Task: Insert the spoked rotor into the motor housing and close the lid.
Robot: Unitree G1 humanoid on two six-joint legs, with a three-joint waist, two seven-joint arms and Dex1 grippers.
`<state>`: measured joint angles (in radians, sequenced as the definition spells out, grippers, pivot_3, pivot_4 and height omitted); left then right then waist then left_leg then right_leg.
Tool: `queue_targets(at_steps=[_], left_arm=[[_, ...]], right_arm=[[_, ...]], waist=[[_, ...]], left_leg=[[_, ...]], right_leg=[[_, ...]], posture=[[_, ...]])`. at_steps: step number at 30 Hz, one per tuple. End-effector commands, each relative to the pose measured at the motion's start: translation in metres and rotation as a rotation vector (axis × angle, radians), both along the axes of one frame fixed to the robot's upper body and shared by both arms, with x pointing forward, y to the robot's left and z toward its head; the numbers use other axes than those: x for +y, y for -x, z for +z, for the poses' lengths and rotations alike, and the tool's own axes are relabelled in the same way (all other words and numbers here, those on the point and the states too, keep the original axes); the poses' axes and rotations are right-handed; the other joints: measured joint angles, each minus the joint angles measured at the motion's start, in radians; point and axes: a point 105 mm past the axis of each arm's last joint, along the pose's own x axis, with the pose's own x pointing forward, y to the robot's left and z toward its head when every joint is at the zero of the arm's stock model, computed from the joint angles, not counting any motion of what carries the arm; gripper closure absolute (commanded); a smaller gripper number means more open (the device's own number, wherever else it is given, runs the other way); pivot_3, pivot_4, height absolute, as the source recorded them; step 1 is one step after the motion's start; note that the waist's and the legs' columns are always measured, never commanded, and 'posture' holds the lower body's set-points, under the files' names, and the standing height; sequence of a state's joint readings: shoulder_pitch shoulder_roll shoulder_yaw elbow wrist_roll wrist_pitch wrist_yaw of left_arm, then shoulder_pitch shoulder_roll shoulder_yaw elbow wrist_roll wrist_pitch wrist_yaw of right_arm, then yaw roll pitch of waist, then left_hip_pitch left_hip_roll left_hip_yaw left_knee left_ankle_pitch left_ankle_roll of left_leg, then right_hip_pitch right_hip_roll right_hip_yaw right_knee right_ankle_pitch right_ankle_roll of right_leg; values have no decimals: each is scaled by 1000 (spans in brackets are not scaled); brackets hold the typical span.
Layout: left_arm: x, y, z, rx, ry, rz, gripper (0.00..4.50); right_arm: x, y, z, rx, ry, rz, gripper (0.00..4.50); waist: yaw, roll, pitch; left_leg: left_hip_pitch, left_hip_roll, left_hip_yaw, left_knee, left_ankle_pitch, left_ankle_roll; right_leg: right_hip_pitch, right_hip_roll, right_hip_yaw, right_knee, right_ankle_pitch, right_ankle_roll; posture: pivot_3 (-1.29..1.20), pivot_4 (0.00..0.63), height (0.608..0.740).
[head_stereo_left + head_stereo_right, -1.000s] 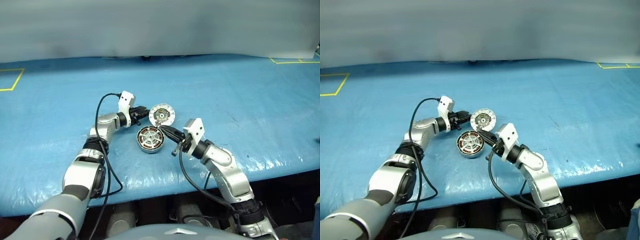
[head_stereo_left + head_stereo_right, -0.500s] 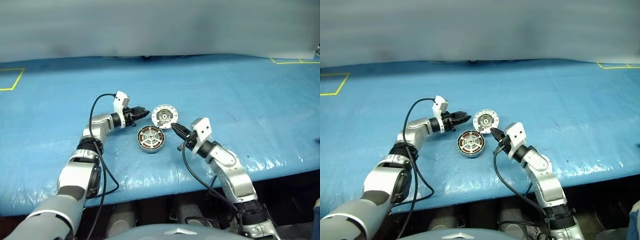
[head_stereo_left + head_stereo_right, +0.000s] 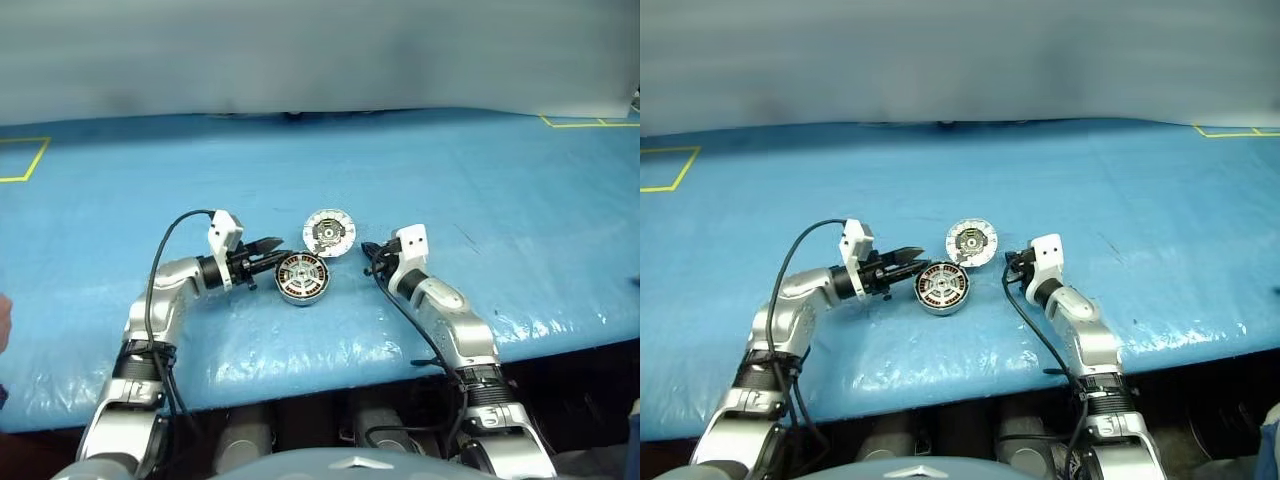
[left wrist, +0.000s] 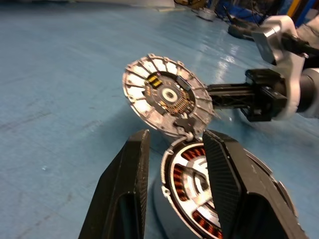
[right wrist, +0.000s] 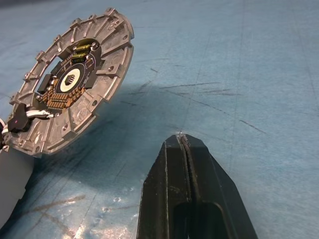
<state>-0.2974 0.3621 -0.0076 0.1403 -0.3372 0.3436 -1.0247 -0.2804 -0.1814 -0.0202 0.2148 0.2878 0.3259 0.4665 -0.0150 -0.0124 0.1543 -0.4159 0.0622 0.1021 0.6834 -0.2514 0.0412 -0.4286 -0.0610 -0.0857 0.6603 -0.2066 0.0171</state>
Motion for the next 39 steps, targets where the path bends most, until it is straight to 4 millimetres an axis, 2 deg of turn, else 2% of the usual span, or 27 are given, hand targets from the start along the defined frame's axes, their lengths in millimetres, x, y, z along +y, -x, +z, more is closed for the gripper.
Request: queue_targets(at_steps=[1, 8, 16, 20, 25, 31, 39], left_arm=[[0, 5, 8, -15, -1, -7, 2732], [4, 16, -11, 57, -55, -8, 2732], [3, 19, -16, 80, -66, -13, 2732], [3, 20, -18, 88, -63, -12, 2732], [7, 21, -17, 86, -68, 0, 2732], [15, 25, -13, 83, -66, 13, 2732], [23, 40, -6, 69, -79, 21, 2732]], right_arm=[[7, -8, 17, -41, -107, 54, 4500], [35, -13, 44, -100, -255, 221, 4500], [51, -14, 49, -106, -262, 302, 4500], [61, -5, 56, -134, -277, 383, 4500], [71, 19, 67, -197, -299, 526, 4500], [75, 35, 59, -214, -198, 598, 4500], [72, 33, 54, -221, -187, 549, 4500]], waist=[[0, 0, 0], [-5, 0, 0], [0, 1, 0], [0, 1, 0], [1, 1, 0], [1, 1, 0], [-2, 1, 0]], left_leg=[[0, 0, 0, 0, 0, 0], [0, 0, 0, 0, 0, 0], [0, 0, 0, -1, 0, 0], [0, 0, 0, -1, 0, 0], [0, 0, 0, -1, 0, 0], [0, 0, 0, -1, 0, 0], [0, 1, 0, -2, 0, 0]], right_leg=[[0, 0, 0, 0, 0, 0], [-1, 0, 0, 0, 0, 0], [0, 0, 0, 0, 0, 0], [0, 0, 0, 0, 0, 0], [0, 0, 0, 0, 0, -1], [-1, -1, 0, 0, -1, -1], [-1, -1, 0, 0, -3, -5]], posture=[[0, 150, 740], [0, 150, 740], [0, 150, 740], [0, 150, 740], [0, 150, 740], [0, 150, 740], [0, 150, 740]])
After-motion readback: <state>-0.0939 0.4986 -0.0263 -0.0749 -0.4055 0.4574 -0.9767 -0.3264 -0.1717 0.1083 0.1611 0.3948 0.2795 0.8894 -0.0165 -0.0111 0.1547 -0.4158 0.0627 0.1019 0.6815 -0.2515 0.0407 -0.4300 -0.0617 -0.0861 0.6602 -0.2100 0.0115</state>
